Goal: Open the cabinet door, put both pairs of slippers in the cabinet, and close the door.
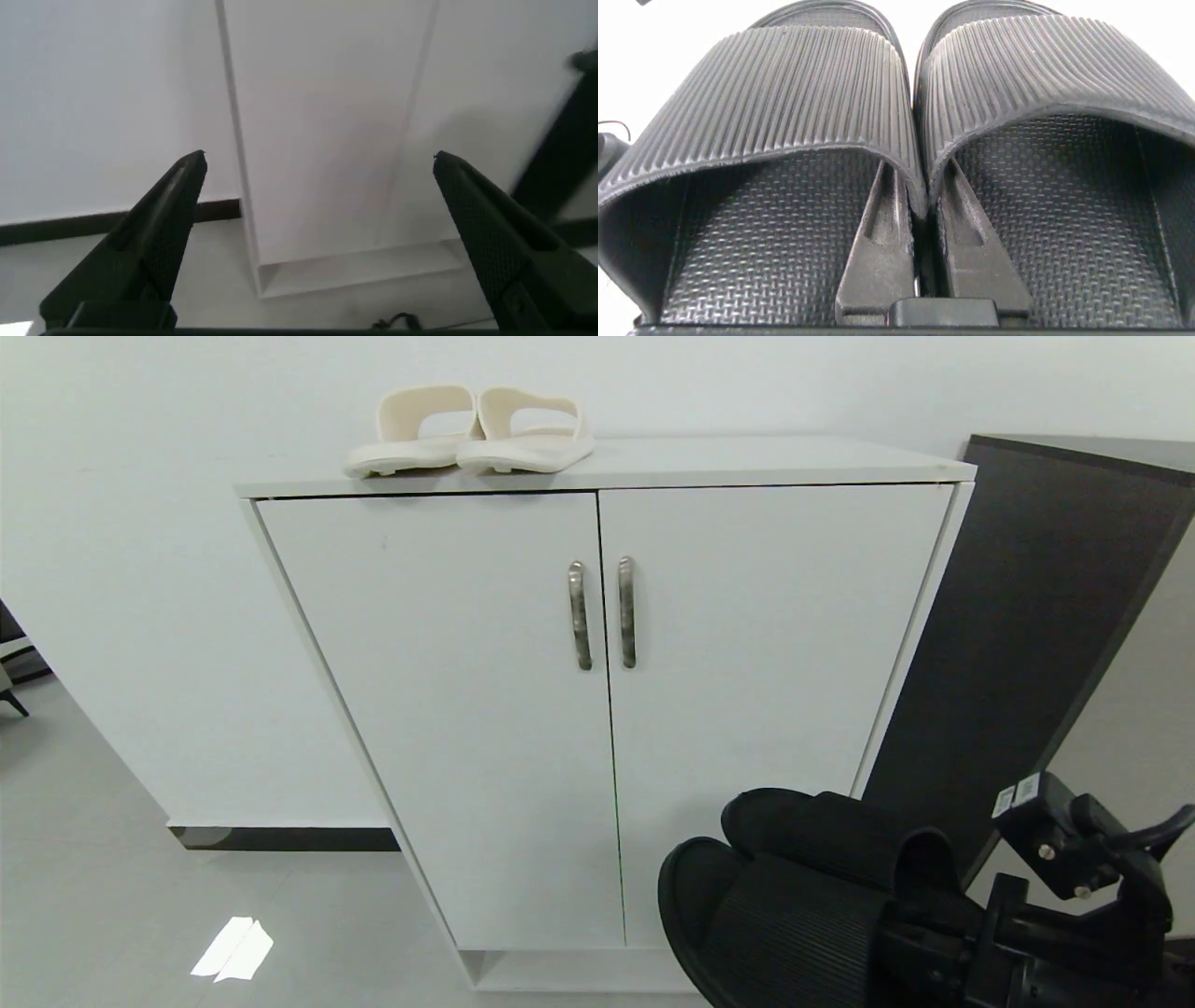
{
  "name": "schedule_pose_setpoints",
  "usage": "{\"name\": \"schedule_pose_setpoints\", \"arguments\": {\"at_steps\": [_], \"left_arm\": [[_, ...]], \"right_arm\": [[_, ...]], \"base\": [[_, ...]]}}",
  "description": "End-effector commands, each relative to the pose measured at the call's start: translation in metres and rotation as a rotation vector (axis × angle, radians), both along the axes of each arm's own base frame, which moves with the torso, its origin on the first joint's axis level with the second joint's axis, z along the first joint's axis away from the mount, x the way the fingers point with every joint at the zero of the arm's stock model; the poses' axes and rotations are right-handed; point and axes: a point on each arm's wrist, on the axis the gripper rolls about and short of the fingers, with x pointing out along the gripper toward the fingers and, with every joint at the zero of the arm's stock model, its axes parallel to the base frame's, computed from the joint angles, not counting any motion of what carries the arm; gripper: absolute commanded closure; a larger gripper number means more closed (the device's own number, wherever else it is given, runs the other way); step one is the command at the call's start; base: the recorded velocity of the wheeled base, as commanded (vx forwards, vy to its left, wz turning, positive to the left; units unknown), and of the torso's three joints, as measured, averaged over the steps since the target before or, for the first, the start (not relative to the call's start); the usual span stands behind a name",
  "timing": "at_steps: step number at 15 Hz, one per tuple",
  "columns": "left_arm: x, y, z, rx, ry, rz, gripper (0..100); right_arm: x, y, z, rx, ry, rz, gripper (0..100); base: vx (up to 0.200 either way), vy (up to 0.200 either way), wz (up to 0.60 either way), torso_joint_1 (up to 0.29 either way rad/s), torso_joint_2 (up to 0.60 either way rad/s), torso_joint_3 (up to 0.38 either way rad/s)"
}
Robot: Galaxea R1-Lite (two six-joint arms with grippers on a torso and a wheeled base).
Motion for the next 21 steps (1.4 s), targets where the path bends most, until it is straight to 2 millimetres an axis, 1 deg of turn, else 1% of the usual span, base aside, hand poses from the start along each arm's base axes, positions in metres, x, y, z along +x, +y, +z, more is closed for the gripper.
{"name": "schedule_pose_setpoints", "arguments": {"at_steps": [1,2,3,4,5,6,7,9,10,11,12,14,15,16,17,18,19,20,21], "left_arm": [[0.042,-0.005,0.057,-0.035,0.095,-0.206,0],[0.067,-0.008,0.077,-0.041,0.102,-0.316,0],[0.082,-0.009,0.087,-0.044,0.103,-0.374,0],[0.105,-0.011,0.103,-0.049,0.102,-0.465,0],[0.120,-0.014,0.110,-0.054,0.118,-0.521,0],[0.139,-0.021,0.122,-0.077,0.140,-0.567,0],[0.151,-0.027,0.129,-0.123,0.173,-0.602,0],[0.166,-0.052,0.141,-0.203,0.242,-0.738,0],[0.171,-0.064,0.143,-0.212,0.268,-0.793,0],[0.173,-0.071,0.143,-0.213,0.281,-0.825,0],[0.178,-0.086,0.144,-0.214,0.310,-0.890,0],[0.190,-0.104,0.149,-0.252,0.338,-0.937,0],[0.198,-0.110,0.149,-0.269,0.322,-0.945,0],[0.204,-0.118,0.148,-0.289,0.315,-0.932,0],[0.213,-0.137,0.144,-0.312,0.303,-0.862,0],[0.217,-0.146,0.141,-0.314,0.291,-0.815,0],[0.234,-0.167,0.136,-0.324,0.252,-0.721,0],[0.237,-0.170,0.135,-0.326,0.244,-0.719,0],[0.246,-0.177,0.137,-0.327,0.238,-0.732,0]], "right_arm": [[0.000,0.000,0.000,0.000,0.002,0.001,100],[0.000,0.000,0.000,-0.001,0.001,0.001,100],[0.000,0.000,0.000,-0.001,0.001,0.001,100],[0.000,0.000,-0.001,-0.002,0.002,0.001,100],[0.000,0.001,-0.002,-0.006,0.005,0.001,100],[0.002,0.002,-0.003,-0.012,0.008,0.000,100],[0.002,0.003,-0.002,-0.006,0.003,0.000,100],[0.004,0.004,-0.004,-0.012,0.008,0.000,100],[0.004,0.004,-0.004,-0.012,0.008,0.000,100],[0.004,0.004,-0.004,-0.012,0.008,0.000,100],[0.004,0.004,-0.004,-0.012,0.008,0.000,100],[0.003,0.004,-0.002,-0.013,-0.009,0.002,100],[0.004,0.004,-0.004,-0.024,-0.012,0.003,100],[0.004,0.004,-0.003,-0.023,-0.015,0.004,100],[0.004,0.004,-0.001,-0.015,-0.022,0.002,100],[0.004,0.004,0.000,-0.013,-0.023,0.001,100],[0.005,0.003,0.000,-0.013,-0.023,-0.004,100],[0.005,0.003,0.000,-0.013,-0.023,-0.004,100],[0.005,0.003,0.000,-0.011,-0.025,-0.004,100]], "base": [[0.000,0.000,0.00,0.000,0.00,0.000],[0.000,0.000,0.00,0.000,0.00,0.000],[0.000,0.000,0.00,0.000,0.00,0.000],[0.000,0.000,0.00,0.000,0.00,0.000],[0.000,0.000,0.00,0.000,0.00,0.000],[0.000,0.000,0.00,0.000,0.00,0.000],[0.000,0.000,0.00,0.000,0.00,0.000],[0.000,0.000,0.00,0.000,0.00,0.000],[0.000,0.000,0.00,0.000,0.00,0.000],[0.000,0.000,0.00,0.000,0.00,0.000],[0.000,0.000,0.00,0.000,0.00,0.000],[0.000,0.000,0.00,0.000,0.00,0.000],[0.000,0.000,0.00,0.000,0.00,0.000],[0.000,0.000,0.00,0.000,0.00,0.000],[0.000,0.000,0.00,0.000,0.00,0.000],[0.000,0.000,0.00,0.000,0.00,0.000],[0.000,0.000,0.00,0.000,0.00,0.000],[0.000,0.000,0.00,0.000,0.00,0.000],[0.000,0.000,0.00,0.000,0.00,0.000]]}}
